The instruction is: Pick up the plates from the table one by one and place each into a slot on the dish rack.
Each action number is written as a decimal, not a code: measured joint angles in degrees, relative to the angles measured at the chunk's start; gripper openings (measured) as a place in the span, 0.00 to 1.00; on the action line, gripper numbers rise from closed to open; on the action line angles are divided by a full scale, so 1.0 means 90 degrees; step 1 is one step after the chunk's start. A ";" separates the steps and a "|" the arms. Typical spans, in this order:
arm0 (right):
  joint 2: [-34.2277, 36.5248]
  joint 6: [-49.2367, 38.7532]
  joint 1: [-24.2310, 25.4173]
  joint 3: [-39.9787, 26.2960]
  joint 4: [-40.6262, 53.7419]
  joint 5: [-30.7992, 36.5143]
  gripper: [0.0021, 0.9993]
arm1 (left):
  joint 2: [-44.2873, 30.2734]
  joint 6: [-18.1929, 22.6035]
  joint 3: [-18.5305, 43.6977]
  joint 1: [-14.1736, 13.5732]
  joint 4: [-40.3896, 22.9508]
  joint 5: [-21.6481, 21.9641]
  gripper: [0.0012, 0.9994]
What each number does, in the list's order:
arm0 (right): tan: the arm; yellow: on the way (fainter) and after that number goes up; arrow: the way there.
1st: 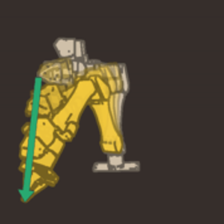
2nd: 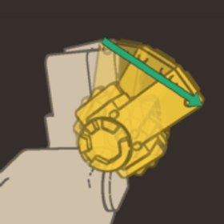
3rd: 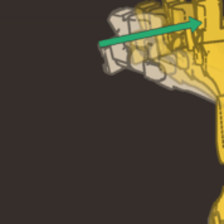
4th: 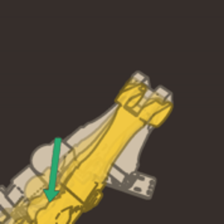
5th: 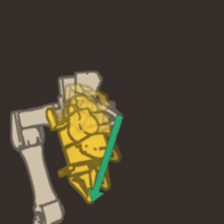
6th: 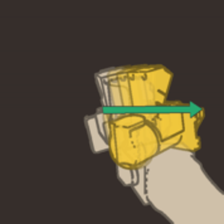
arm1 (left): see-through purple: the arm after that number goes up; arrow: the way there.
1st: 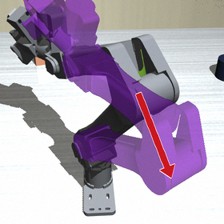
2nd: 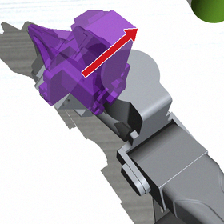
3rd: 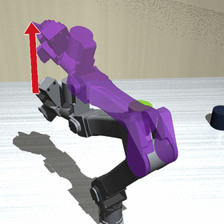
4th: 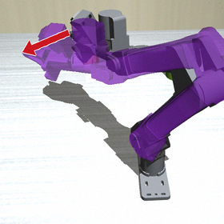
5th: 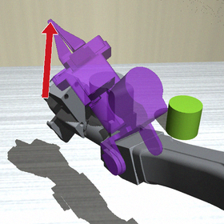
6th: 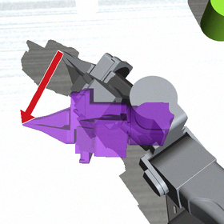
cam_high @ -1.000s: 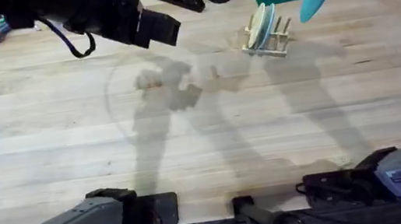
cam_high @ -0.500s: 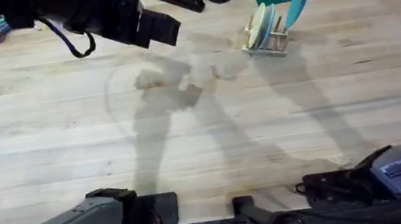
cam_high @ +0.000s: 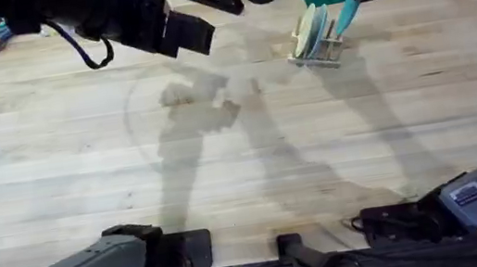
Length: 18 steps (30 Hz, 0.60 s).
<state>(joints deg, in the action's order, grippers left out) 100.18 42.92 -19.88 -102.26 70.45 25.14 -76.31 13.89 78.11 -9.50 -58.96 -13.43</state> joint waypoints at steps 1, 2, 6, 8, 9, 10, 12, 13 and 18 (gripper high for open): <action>0.0027 -0.0079 0.0048 -0.0002 -0.0056 -0.0087 0.03 | 0.0000 0.0000 0.0000 0.0000 0.0000 -0.0002 1.00; 0.0059 -0.0143 0.0082 -0.0002 -0.0107 -0.0169 0.03 | 0.0000 0.0000 0.0000 0.0000 0.0000 0.0000 1.00; 0.0241 -0.0289 0.0122 -0.0002 -0.0142 -0.0356 0.03 | 0.0000 0.0000 0.0000 0.0000 0.0000 -0.0002 1.00; 0.0331 -0.0334 0.0126 -0.0002 -0.0180 -0.0425 0.03 | 0.0000 0.0000 0.0000 0.0000 0.0001 -0.0001 1.00; 0.0367 -0.0373 0.0129 -0.0002 -0.0207 -0.0449 0.03 | 0.0000 0.0000 0.0000 0.0000 0.0000 0.0000 1.00; 0.0396 -0.0411 0.0129 -0.0002 -0.0219 -0.0465 0.03 | 0.0000 0.0000 0.0000 0.0000 0.0000 0.0000 1.00; 0.0452 -0.0450 0.0134 -0.0002 -0.0228 -0.0488 0.03 | 0.0000 0.0000 0.0000 0.0000 0.0000 0.0000 1.00; 0.0483 -0.0470 0.0136 -0.0002 -0.0230 -0.0495 0.03 | 0.0000 0.0000 0.0000 0.0000 0.0001 0.0000 1.00; 0.0743 -0.0493 0.0146 -0.0002 -0.0283 -0.0500 0.03 | 0.0000 0.0000 0.0000 0.0000 0.0000 0.0000 0.99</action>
<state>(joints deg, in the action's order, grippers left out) 106.87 38.48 -18.57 -102.28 67.90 20.64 -76.31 13.89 78.11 -9.50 -58.96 -13.43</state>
